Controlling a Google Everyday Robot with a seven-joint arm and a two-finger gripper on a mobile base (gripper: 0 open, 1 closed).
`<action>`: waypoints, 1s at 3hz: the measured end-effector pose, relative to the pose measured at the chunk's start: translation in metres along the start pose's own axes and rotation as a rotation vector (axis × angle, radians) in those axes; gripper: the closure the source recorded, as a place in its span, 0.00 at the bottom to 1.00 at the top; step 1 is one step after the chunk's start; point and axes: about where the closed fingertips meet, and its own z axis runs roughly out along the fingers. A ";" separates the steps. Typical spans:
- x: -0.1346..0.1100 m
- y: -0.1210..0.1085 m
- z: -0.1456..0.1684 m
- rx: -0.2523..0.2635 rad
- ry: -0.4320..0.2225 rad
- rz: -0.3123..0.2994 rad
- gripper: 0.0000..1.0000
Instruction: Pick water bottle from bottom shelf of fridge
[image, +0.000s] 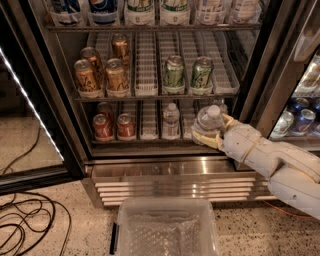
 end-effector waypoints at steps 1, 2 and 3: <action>-0.023 0.042 0.003 -0.163 -0.054 0.040 1.00; -0.043 0.084 -0.003 -0.332 -0.094 0.080 1.00; -0.059 0.120 -0.014 -0.477 -0.138 0.114 1.00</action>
Offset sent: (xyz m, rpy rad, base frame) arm -0.1185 0.0917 0.0009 -0.0022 0.1429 0.5522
